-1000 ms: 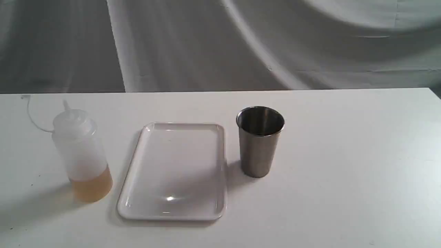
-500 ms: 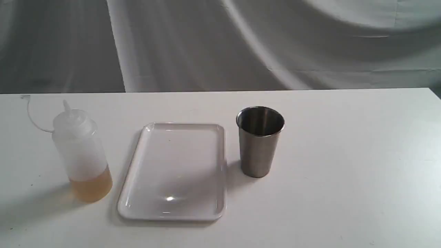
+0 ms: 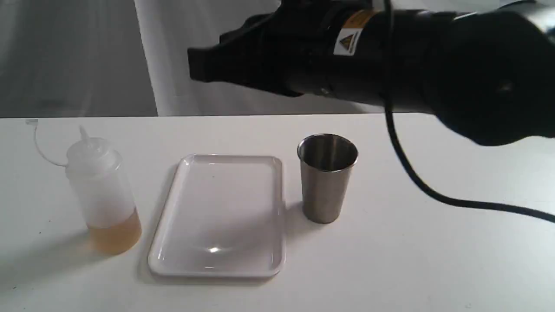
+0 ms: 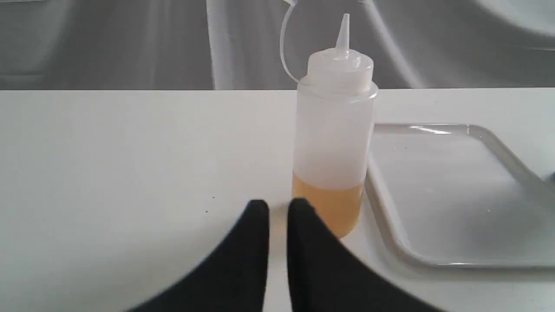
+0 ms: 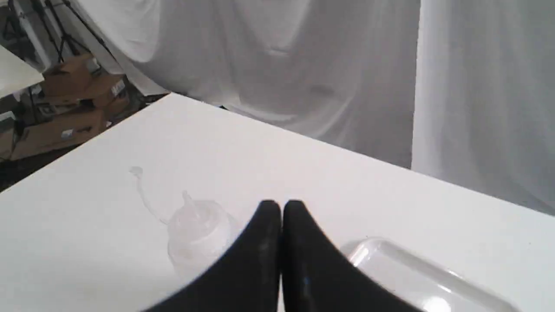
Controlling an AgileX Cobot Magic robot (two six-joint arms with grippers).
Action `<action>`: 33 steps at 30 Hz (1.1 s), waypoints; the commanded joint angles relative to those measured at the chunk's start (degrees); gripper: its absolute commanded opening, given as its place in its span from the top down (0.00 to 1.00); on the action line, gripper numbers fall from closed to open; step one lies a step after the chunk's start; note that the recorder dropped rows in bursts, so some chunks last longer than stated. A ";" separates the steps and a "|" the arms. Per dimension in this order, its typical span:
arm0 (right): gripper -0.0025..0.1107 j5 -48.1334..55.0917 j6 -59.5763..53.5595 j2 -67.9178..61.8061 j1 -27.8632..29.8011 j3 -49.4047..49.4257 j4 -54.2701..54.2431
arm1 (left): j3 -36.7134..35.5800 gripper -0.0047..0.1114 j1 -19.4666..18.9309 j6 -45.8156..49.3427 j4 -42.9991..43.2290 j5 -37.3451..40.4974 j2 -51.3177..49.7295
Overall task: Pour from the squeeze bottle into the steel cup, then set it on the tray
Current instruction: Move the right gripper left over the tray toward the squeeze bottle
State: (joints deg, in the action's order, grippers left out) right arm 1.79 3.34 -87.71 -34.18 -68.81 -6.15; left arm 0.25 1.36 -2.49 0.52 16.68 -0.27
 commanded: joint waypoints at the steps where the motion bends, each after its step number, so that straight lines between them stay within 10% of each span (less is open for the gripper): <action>1: 0.98 -1.04 0.15 -2.59 -0.76 -0.02 0.50 | -0.25 0.89 0.29 -0.27 -0.15 -0.42 0.27; 33: 0.98 -41.11 -17.05 -30.21 -7.88 0.09 2.02 | -0.25 0.89 0.29 -0.27 -0.15 -0.42 0.27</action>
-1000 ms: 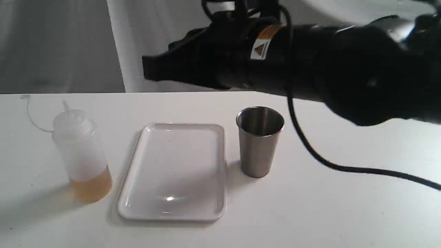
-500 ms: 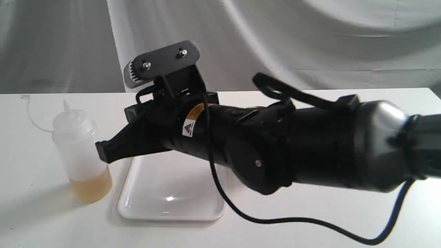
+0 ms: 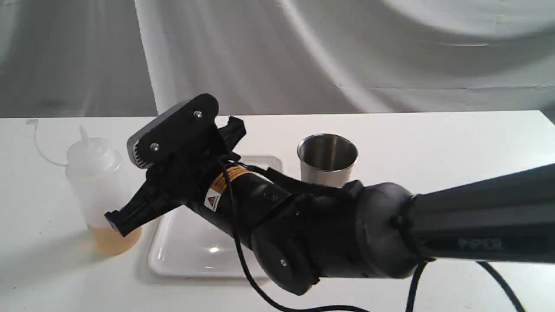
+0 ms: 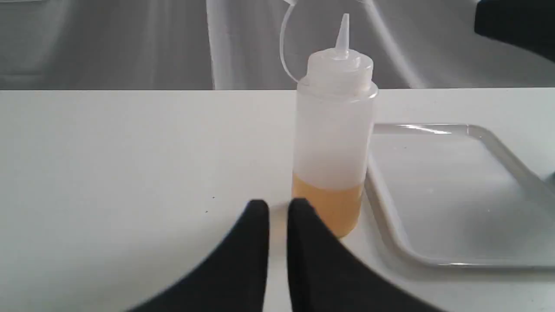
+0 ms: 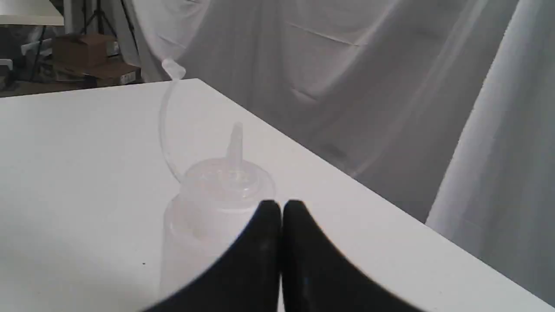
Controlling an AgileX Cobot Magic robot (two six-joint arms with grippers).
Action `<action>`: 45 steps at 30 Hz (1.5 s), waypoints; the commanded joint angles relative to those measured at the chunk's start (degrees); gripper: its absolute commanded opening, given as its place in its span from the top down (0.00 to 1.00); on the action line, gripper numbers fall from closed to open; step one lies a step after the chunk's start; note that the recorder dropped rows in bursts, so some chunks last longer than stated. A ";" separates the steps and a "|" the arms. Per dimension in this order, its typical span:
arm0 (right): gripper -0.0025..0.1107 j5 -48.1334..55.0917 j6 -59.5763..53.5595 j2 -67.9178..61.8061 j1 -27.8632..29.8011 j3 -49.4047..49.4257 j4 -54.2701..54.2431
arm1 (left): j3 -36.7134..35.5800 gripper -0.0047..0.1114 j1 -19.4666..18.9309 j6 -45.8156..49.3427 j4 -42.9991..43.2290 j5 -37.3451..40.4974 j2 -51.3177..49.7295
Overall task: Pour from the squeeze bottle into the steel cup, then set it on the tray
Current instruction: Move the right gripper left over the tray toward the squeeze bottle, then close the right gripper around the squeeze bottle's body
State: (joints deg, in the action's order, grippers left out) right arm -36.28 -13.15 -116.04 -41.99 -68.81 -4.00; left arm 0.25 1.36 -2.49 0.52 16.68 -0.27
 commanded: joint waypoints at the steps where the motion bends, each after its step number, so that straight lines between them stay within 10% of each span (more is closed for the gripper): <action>1: 0.98 -3.55 -0.55 -2.56 -0.07 0.09 -0.78 | -0.25 0.89 0.29 -0.27 -0.15 -0.42 0.27; 28: 0.97 -5.26 5.88 -9.62 -1.92 -0.82 -0.90 | -0.25 0.89 0.29 -0.27 -0.15 -0.42 0.27; 45: 0.15 -4.43 4.21 -12.34 -1.29 -3.97 -0.25 | -0.25 0.89 0.29 -0.27 -0.15 -0.42 0.27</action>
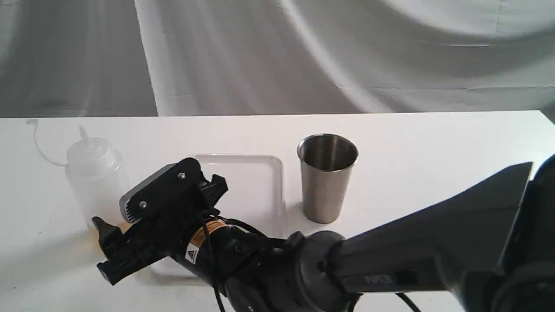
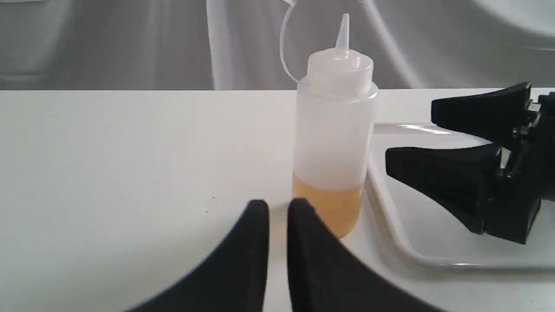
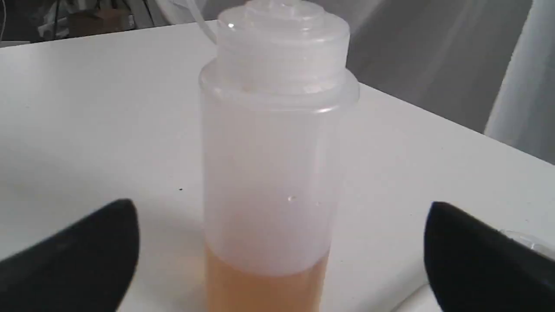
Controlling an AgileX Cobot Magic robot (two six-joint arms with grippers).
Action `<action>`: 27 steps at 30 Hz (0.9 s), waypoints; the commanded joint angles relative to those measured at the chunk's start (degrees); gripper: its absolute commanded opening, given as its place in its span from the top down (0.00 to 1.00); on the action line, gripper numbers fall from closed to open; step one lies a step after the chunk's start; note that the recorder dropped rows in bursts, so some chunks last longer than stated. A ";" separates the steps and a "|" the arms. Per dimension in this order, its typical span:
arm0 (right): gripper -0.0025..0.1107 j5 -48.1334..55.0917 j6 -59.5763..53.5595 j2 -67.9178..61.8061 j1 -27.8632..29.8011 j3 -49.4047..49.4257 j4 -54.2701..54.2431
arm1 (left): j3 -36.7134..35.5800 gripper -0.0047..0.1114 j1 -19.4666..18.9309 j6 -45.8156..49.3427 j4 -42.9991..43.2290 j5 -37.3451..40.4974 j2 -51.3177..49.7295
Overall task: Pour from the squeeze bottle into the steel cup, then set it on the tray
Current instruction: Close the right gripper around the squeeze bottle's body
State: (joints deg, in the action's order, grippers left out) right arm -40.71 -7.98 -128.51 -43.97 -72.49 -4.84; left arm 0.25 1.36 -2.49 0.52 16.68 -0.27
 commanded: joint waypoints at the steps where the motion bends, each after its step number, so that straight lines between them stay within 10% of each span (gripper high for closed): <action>1: 0.14 0.00 -0.97 0.14 1.15 -0.29 0.79 | -0.25 0.89 0.29 -0.27 -0.15 -0.42 0.27; 27: 0.14 1.91 5.45 -6.77 3.04 -8.24 7.26 | -0.25 0.89 0.29 -0.27 -0.15 -0.42 0.27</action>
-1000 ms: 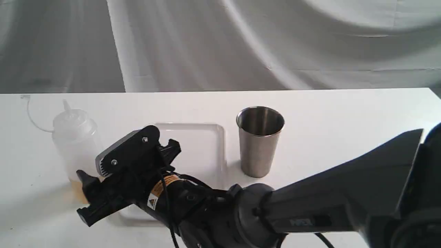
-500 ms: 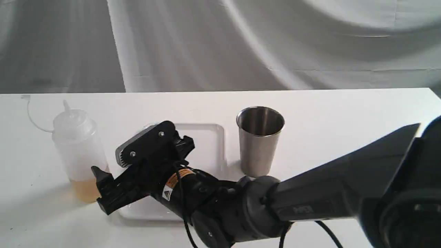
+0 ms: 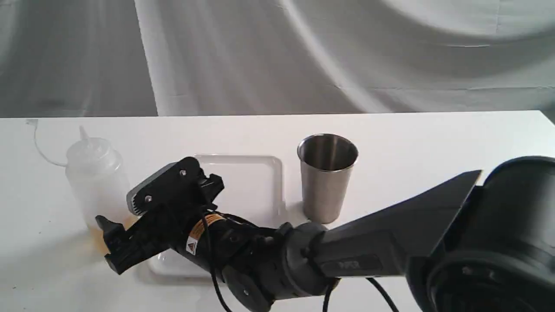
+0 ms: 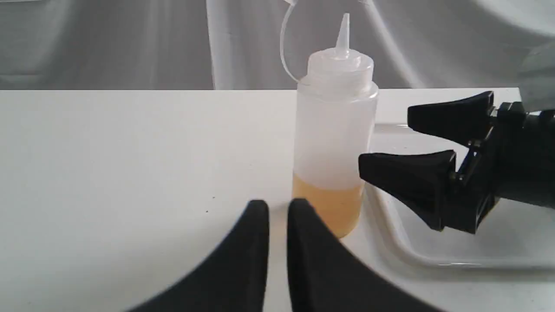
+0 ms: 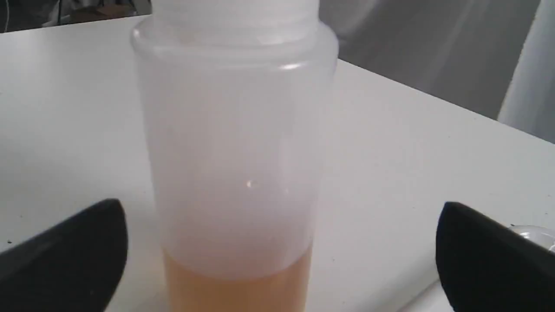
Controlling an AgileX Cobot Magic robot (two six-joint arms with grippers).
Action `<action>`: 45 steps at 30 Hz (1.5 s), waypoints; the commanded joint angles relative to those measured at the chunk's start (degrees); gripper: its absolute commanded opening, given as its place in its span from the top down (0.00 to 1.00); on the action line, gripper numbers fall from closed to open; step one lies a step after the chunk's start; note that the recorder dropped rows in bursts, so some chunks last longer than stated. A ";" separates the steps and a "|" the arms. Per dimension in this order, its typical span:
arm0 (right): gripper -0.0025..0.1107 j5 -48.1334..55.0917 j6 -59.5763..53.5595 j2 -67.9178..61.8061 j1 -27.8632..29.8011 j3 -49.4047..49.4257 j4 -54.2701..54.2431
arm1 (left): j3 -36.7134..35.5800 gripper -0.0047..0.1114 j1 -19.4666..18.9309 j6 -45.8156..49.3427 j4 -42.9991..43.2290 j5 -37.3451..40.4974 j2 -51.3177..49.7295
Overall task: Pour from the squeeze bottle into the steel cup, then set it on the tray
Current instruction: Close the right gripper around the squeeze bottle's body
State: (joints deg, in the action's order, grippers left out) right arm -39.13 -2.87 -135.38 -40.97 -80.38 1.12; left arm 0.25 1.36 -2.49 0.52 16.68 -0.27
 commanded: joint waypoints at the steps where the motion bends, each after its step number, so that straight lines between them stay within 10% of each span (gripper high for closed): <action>1: 0.14 0.20 0.34 0.10 0.04 -0.35 1.42 | -0.25 0.89 0.29 -0.27 -0.15 -0.42 0.27; 45: 0.05 3.25 5.39 -11.03 -0.20 -15.07 4.44 | -0.25 0.89 0.29 -0.27 -0.15 -0.42 0.27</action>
State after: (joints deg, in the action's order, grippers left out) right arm -34.64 1.91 -146.54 -41.09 -95.04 4.77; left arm 0.25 1.36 -2.49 0.52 16.68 -0.27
